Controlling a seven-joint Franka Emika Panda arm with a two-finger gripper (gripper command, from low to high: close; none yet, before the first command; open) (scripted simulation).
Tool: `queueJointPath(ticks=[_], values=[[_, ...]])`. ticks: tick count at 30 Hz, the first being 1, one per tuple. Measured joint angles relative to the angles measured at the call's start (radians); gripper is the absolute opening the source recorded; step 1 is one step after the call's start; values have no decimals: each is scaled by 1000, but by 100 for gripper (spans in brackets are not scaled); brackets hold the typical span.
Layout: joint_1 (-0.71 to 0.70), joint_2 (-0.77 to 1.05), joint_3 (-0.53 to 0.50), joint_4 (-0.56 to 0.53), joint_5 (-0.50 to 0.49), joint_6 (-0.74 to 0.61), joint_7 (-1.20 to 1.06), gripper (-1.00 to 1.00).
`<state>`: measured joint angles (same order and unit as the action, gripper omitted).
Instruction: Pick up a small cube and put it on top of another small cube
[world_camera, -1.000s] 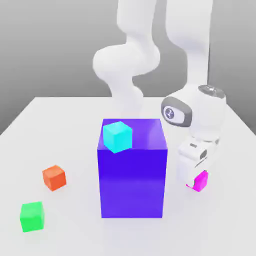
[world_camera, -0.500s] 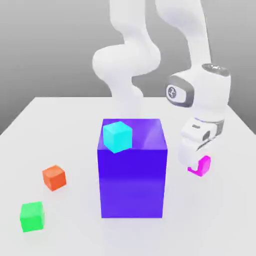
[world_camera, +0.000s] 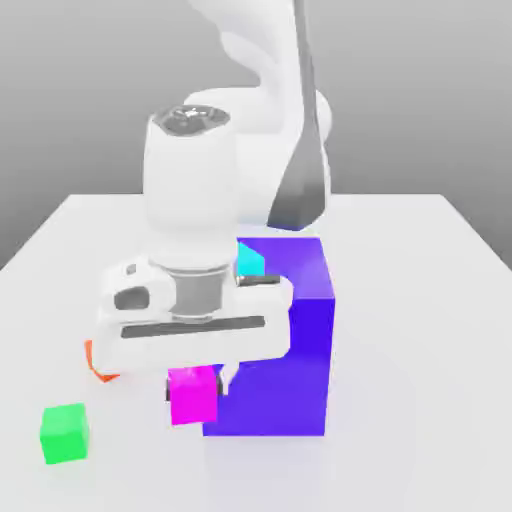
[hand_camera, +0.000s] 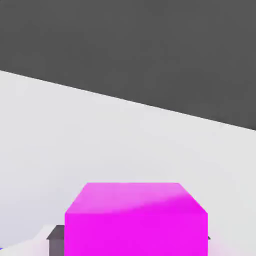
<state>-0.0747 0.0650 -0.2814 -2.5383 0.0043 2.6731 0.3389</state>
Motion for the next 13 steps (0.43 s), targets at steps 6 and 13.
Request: queueJointPath(ticks=[6,13], values=[[-147,82,-39,35,93,-25,-151,-100],[-190,217,19,42,193,90,-225,100]])
